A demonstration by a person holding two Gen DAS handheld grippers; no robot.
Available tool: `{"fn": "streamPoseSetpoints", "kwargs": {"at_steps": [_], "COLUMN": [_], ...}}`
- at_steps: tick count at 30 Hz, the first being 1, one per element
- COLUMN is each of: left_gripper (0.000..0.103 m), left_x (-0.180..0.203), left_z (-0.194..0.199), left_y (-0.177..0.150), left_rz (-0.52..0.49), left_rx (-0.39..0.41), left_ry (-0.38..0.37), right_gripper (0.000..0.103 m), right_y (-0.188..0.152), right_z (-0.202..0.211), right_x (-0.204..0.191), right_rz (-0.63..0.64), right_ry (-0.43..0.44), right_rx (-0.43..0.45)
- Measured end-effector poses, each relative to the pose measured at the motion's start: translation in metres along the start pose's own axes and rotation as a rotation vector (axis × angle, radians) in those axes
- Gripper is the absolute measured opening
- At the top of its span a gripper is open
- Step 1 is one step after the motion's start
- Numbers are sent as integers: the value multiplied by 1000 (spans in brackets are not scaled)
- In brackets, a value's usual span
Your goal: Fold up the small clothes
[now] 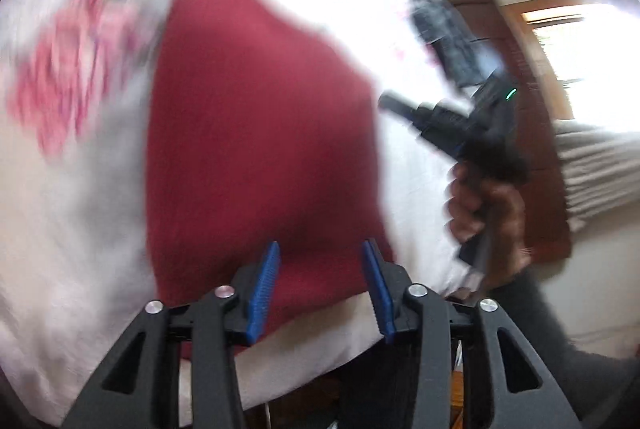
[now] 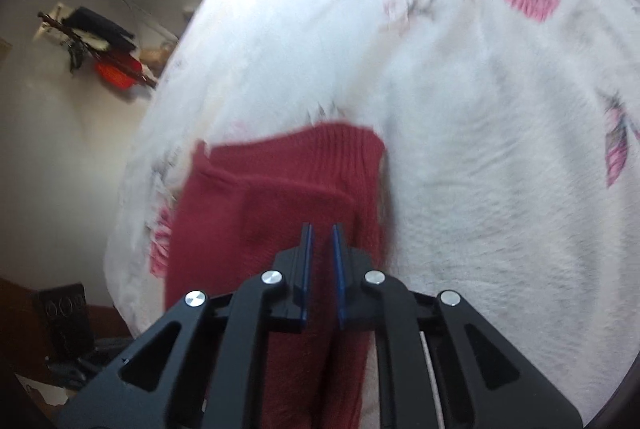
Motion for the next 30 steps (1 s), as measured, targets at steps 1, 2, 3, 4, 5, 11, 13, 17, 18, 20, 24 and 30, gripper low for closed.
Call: {"fn": "streamPoseSetpoints", "kwargs": {"at_steps": [1,2,3,4,5,11,13,17,18,20,24,30], "left_gripper": [48,48,48,48,48,40,40,42,42,43,40,45], "left_x": [-3,-7,-13,-24,-34,-71,-66,-38,-30,-30,-56,-24], "left_z": [1,-2,-7,-14,-21,-66,-55,-14,-12,-25,-55,-13], "left_y": [11,27,42,56,65,86,86,75,67,53,36,23], "left_rz": [-4,-2,-2,-9,-7,2,-12,-68,-79,-112,-94,-137], "left_rx": [16,30,41,49,39,-62,-66,-2,-9,-49,-101,-53], "left_ry": [0,-3,11,44,64,142,152,69,50,93,183,147], "right_gripper": [10,10,10,10,8,0,0,6,6,4,0,5], "right_y": [3,3,3,1,-2,-8,-4,-20,-29,-48,-61,-69], "right_z": [2,-3,-10,-20,-36,-74,-60,-11,-9,-14,-30,16], "right_x": [-3,-8,-7,-9,-9,6,2,-23,-26,-24,-11,-37], "right_rz": [1,23,40,52,69,66,58,116,138,174,187,251], "right_ry": [16,24,22,23,13,-59,-45,27,30,-1,-74,-73], "right_rx": [7,-12,-31,-60,-106,-185,-172,-140,-152,-197,-222,-192]}}
Point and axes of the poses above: each gripper's, at about its wrist camera, not at the fingertips, and z roughly against the way its jaws point, x to its right, y to its top, the point moved 4 cm from there along -z, roughly the way its jaws point, and after that the axes turned 9 degrees about x, right-handed, at the moved point
